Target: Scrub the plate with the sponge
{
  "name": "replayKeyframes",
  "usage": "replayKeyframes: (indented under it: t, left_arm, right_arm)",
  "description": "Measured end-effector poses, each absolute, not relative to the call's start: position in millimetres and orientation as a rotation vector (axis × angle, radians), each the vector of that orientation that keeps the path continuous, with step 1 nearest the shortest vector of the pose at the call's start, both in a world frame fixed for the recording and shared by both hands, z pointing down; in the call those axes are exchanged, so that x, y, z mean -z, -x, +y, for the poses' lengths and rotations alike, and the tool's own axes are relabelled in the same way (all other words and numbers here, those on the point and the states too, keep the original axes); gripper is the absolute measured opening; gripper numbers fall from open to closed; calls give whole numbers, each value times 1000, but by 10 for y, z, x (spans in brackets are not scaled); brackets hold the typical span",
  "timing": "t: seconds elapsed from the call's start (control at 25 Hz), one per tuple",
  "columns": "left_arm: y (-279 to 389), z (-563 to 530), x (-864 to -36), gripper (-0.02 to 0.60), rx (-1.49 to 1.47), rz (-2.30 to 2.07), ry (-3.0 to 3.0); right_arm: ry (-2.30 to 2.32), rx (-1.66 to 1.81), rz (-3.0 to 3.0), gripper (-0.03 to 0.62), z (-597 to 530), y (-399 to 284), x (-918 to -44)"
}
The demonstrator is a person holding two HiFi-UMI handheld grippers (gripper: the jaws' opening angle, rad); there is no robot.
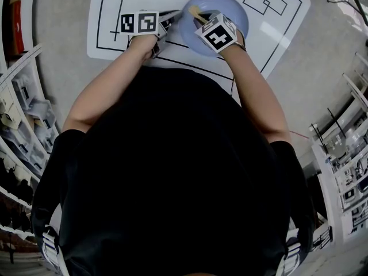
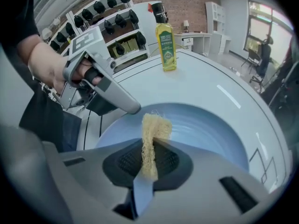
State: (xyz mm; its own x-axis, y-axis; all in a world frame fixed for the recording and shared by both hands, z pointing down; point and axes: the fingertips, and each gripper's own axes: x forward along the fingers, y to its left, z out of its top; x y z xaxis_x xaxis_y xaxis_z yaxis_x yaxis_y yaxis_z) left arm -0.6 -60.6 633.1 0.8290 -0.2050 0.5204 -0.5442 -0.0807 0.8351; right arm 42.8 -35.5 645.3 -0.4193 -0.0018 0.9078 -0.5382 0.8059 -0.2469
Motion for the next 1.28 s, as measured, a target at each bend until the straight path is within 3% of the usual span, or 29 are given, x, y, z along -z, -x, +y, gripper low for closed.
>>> replayKeyframes:
  t: [0.56,1.28]
  left_arm:
    - [31,-679,-6319,29,-288,-619,-1662]
    - [118,-790,-6382,29,-259,-693,-1655]
  right_arm:
    - [-596,-593,-1815,35,-708,-1147,-6471]
    - [-537,-673,-1712,35,110,-1432,-6526]
